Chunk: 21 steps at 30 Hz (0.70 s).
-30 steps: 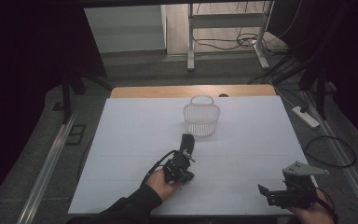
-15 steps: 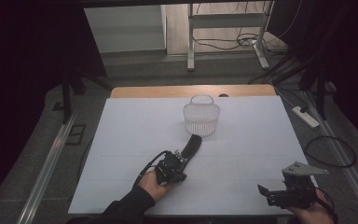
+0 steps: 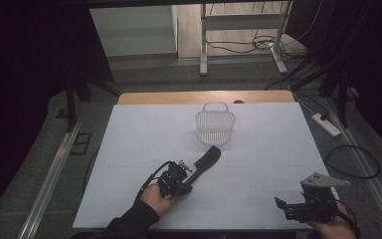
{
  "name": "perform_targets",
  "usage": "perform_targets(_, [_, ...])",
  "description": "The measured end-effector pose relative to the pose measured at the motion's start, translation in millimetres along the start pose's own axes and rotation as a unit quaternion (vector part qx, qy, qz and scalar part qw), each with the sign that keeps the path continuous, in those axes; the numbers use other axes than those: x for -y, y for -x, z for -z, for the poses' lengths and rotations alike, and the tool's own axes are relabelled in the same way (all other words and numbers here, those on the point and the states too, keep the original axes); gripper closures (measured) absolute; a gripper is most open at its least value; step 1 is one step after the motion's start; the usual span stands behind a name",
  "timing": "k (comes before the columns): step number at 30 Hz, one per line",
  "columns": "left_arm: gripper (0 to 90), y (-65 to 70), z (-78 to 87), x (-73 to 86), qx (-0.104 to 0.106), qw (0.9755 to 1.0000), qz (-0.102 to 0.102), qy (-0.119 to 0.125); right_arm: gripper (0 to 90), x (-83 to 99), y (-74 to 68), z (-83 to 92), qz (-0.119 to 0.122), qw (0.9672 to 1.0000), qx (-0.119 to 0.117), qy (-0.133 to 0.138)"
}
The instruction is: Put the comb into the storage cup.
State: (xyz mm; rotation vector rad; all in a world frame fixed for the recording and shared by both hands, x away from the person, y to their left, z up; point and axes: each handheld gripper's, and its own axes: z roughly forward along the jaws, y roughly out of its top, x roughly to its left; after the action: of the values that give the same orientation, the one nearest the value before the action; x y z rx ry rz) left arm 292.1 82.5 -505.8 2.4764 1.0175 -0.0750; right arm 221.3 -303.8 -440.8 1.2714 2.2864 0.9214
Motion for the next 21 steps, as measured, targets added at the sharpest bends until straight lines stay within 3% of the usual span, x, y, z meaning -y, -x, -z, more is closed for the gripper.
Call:
perform_targets(6, [88.7,-2.8,1.3,1.7,-0.008,1.0000,0.002,-0.004,0.8,-0.1,-0.1,-0.1,0.000,1.0000,0.000,0.000])
perform_targets(10, [88.5,0.1,6.7,0.2,-0.002,1.0000,-0.001,0.009,0.7,0.0,0.0,0.0,0.001,1.0000,0.000,0.000])
perform_targets(16, [79.6,2.6,23.5,-4.6,-0.003,0.9994,-0.003,0.035,0.7,0.0,0.1,0.1,0.000,1.0000,0.000,0.000])
perform_targets(18, [71.9,3.0,29.0,-6.5,-0.008,0.9991,-0.006,0.041,0.8,0.0,0.2,0.1,0.000,1.0000,0.000,0.000])
perform_targets(21, [67.2,1.3,33.4,-8.5,-0.016,0.9989,-0.004,0.044,0.7,-0.1,0.1,0.0,0.000,1.0000,0.000,0.000])
